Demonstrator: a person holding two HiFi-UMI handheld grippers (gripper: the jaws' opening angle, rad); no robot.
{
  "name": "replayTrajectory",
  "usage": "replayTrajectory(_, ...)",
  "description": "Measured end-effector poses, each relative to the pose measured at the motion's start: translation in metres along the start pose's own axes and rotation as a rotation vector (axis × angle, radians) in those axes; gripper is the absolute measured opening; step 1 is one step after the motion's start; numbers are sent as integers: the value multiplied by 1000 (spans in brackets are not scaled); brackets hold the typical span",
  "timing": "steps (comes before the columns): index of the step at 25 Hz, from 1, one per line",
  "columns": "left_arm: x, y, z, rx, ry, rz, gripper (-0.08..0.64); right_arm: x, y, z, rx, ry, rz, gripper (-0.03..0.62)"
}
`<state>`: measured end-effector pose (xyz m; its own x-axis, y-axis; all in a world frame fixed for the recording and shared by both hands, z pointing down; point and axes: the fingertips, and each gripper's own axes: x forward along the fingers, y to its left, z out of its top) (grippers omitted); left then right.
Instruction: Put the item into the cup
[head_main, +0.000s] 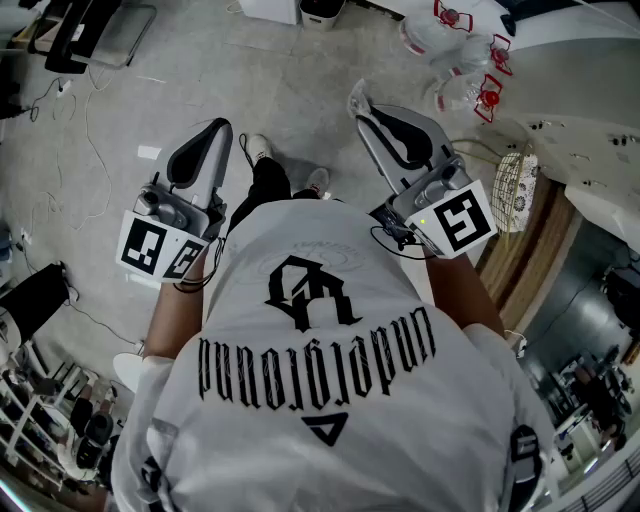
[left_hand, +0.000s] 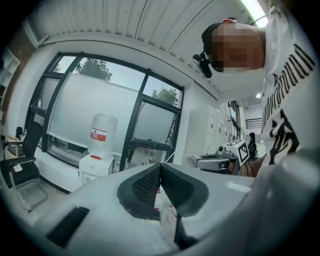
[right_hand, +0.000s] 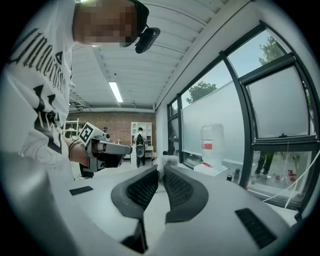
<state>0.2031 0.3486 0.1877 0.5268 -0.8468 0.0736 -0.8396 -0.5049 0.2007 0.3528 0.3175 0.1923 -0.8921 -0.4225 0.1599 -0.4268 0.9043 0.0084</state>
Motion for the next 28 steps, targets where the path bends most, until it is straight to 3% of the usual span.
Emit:
replayTrajectory(11, -12, 37, -1, -13, 8, 20, 15, 39, 6, 5, -6, 3, 13, 44)
replayTrajectory(28, -9, 189, 32, -24, -7, -70, 15, 193, -11, 36, -3, 30, -59, 45)
